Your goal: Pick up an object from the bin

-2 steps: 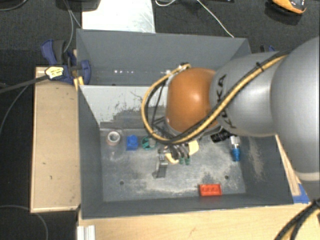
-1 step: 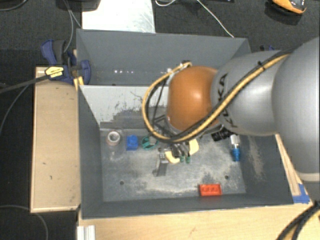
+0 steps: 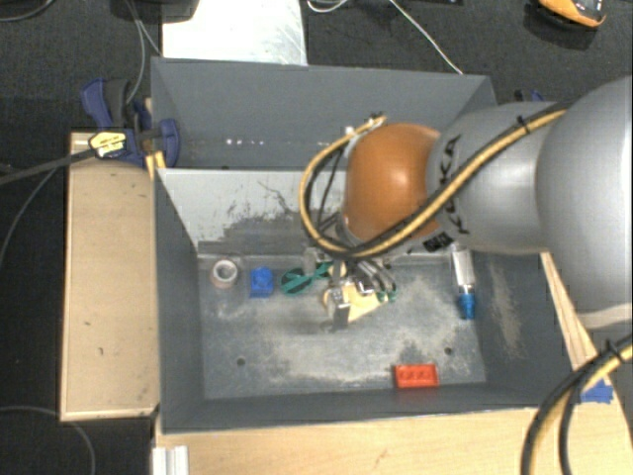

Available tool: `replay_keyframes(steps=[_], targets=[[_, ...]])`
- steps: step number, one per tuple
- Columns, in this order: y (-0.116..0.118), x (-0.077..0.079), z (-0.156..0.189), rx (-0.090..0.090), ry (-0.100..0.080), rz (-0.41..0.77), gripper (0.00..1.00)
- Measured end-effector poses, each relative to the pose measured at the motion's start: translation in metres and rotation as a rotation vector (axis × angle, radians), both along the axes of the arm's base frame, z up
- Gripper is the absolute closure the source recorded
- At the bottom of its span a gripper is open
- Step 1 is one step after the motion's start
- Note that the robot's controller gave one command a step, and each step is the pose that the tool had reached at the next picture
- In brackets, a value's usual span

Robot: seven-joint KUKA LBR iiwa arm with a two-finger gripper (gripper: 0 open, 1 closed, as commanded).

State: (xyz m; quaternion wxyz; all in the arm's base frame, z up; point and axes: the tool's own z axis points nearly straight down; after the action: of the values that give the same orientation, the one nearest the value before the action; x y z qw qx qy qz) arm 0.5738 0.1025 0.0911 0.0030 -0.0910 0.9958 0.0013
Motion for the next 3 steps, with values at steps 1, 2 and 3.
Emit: replay_keyframes(steps=[1, 2, 3], targets=[[-0.007, 0.014, -0.005, 0.0, 0.002, -0.143, 0.0], [-0.031, 0.017, -0.016, 0.0, -0.001, 0.095, 0.0], [-0.035, 0.017, -0.017, 0.0, -0.002, 0.111, 0.0]])
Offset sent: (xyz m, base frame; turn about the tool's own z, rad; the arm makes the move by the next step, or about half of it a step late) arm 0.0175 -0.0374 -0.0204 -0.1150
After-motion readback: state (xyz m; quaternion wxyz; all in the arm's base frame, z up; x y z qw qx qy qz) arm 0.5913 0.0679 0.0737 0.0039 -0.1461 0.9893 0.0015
